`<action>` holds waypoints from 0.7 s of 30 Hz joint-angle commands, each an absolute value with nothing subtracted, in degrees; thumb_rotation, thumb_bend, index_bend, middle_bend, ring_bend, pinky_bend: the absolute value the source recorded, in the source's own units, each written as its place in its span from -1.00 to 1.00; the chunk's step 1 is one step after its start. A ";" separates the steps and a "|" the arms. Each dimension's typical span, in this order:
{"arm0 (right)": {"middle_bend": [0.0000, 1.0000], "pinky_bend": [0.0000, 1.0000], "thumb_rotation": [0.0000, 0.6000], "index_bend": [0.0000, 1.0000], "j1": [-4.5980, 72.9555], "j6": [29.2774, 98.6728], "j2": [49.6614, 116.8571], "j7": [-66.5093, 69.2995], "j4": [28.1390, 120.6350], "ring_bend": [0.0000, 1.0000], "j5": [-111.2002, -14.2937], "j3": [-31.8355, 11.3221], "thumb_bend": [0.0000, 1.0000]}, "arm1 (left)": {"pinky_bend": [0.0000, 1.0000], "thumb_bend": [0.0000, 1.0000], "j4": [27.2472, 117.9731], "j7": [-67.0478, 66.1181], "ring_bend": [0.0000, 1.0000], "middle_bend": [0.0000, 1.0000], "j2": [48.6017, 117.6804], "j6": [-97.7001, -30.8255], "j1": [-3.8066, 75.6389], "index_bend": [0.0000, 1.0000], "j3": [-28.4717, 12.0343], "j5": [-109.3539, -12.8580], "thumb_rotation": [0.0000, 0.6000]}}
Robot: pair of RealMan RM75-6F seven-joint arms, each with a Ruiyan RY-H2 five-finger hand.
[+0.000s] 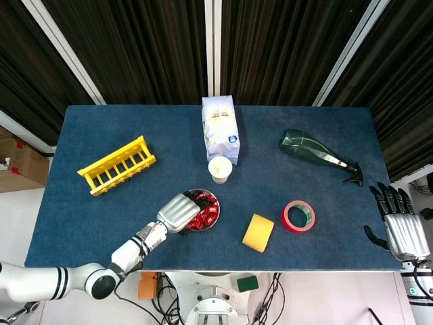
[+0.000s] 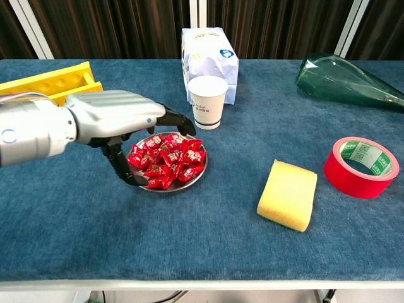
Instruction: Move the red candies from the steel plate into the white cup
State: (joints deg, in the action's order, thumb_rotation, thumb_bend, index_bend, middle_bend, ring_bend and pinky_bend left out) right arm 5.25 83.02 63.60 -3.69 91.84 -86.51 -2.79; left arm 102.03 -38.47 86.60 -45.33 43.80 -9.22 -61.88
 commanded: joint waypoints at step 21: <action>-1.00 -1.00 1.00 -1.00 3.91 86.96 65.59 -0.70 91.51 -1.00 -85.16 -4.75 -0.49 | -0.47 -0.62 98.80 -41.35 -0.78 -0.55 89.59 -50.07 50.39 -0.53 -4.93 -54.25 1.00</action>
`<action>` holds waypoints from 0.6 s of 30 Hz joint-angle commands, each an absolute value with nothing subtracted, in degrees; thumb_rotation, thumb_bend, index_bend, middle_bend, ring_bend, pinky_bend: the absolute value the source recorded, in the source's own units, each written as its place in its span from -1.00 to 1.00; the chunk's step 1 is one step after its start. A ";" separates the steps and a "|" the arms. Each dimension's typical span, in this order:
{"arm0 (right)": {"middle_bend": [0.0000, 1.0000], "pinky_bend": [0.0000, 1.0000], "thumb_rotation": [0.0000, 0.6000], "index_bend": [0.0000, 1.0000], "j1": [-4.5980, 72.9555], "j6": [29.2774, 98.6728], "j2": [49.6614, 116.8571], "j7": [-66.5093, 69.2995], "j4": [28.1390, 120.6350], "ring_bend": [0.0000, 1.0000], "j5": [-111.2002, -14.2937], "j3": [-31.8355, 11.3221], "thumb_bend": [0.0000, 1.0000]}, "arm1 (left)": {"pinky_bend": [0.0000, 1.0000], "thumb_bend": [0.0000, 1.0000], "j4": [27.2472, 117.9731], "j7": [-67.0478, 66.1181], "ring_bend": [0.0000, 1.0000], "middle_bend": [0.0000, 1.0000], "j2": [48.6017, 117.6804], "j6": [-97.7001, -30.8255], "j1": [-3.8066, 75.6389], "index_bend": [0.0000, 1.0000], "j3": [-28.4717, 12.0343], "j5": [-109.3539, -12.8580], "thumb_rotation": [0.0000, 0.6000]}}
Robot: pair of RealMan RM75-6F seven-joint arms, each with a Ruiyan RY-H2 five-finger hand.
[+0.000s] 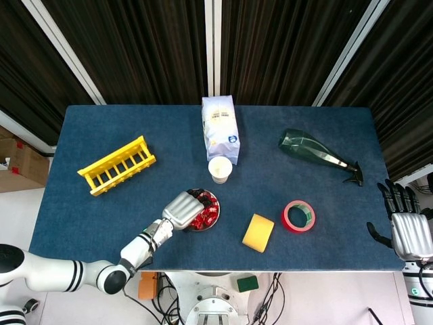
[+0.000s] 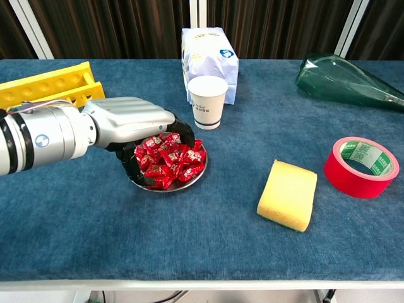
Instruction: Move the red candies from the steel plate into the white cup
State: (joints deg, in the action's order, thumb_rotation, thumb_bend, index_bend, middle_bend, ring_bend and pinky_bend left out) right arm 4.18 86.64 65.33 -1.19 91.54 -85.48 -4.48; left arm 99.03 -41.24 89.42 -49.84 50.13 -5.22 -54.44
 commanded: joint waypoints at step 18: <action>-1.00 -1.00 1.00 -1.00 4.20 85.41 64.96 -0.39 91.89 -1.00 -85.61 -4.08 -0.50 | -0.45 -0.54 95.57 -42.46 -0.60 -0.27 92.61 -53.20 51.90 -0.30 -2.57 -55.46 1.00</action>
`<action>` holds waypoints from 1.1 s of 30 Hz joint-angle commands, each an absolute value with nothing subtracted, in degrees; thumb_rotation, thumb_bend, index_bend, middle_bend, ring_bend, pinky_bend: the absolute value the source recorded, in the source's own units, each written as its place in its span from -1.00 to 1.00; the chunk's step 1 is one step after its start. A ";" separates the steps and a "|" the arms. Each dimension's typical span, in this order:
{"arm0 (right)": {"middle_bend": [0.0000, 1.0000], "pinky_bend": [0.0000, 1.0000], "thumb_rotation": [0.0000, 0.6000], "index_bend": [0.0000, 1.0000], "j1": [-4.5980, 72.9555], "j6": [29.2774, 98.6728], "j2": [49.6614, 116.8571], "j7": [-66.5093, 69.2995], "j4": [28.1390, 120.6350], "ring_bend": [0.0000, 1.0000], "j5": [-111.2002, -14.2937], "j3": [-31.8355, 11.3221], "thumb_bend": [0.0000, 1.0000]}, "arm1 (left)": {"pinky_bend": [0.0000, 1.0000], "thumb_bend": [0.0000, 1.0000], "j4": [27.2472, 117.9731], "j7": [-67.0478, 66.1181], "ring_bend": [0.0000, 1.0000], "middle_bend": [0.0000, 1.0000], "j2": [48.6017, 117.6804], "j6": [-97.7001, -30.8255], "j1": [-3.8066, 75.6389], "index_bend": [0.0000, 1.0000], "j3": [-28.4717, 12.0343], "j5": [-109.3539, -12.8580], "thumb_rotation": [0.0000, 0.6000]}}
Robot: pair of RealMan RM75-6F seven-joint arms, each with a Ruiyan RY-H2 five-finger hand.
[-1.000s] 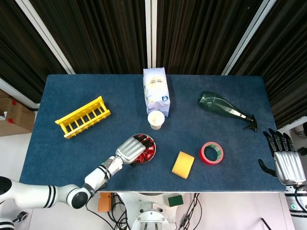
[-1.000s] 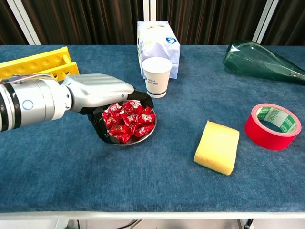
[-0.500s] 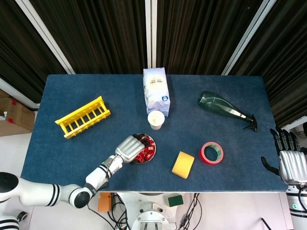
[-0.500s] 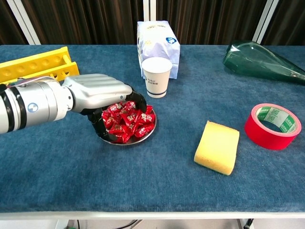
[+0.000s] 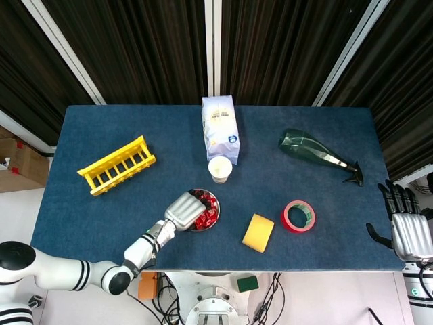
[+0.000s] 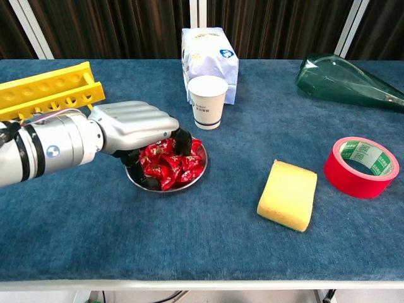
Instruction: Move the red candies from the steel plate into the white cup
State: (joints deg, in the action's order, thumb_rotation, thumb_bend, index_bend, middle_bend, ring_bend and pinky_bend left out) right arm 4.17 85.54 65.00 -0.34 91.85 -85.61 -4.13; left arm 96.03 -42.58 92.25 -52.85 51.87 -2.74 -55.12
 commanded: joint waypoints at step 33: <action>-1.00 -1.00 1.00 -1.00 4.71 83.90 64.73 -0.80 92.05 -1.00 -84.77 -4.17 -0.49 | 0.09 -0.29 89.98 -37.37 0.00 0.32 96.50 -54.71 51.94 0.30 -4.18 -63.14 1.00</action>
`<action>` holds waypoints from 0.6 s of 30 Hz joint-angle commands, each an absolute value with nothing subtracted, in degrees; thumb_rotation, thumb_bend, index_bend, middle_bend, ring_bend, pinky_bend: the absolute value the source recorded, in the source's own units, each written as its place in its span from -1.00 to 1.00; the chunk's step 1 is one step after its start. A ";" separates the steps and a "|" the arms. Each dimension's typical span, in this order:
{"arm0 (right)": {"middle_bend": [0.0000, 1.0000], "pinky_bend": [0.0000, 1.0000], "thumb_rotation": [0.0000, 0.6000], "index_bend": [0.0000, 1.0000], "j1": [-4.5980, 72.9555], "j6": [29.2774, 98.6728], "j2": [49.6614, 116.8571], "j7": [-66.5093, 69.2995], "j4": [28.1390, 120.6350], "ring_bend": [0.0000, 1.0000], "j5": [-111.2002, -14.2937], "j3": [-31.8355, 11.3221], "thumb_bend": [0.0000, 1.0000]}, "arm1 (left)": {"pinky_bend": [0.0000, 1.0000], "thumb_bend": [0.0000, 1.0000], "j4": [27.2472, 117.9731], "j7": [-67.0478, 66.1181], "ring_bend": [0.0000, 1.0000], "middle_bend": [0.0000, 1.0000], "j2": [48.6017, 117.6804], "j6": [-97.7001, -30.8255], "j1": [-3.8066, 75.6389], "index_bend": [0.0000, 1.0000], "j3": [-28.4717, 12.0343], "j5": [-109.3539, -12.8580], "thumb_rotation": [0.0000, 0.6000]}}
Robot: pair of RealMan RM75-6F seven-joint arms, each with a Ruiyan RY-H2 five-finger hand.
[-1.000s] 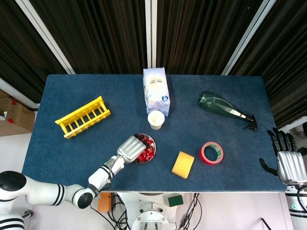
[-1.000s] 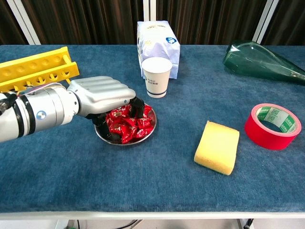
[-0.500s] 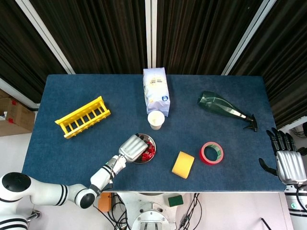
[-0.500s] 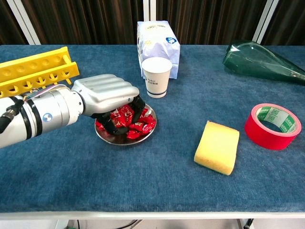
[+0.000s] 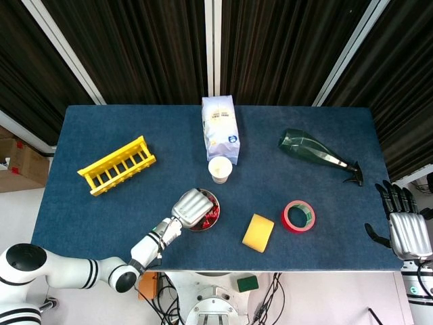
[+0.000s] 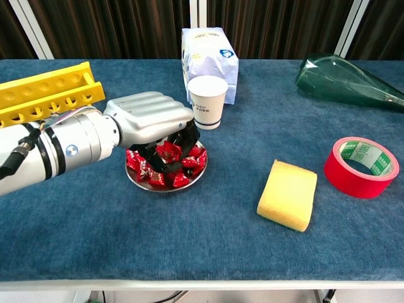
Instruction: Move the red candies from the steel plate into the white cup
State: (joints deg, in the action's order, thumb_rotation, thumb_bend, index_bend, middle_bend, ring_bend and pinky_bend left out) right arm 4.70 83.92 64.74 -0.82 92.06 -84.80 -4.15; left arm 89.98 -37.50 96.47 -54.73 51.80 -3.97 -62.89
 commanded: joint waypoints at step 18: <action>-1.00 -1.00 1.00 -1.00 4.74 83.82 64.57 -0.40 92.01 -1.00 -84.62 -4.23 -0.47 | 0.16 -0.29 97.61 -35.75 0.07 0.40 90.88 -55.52 52.39 0.38 -7.83 -62.96 1.00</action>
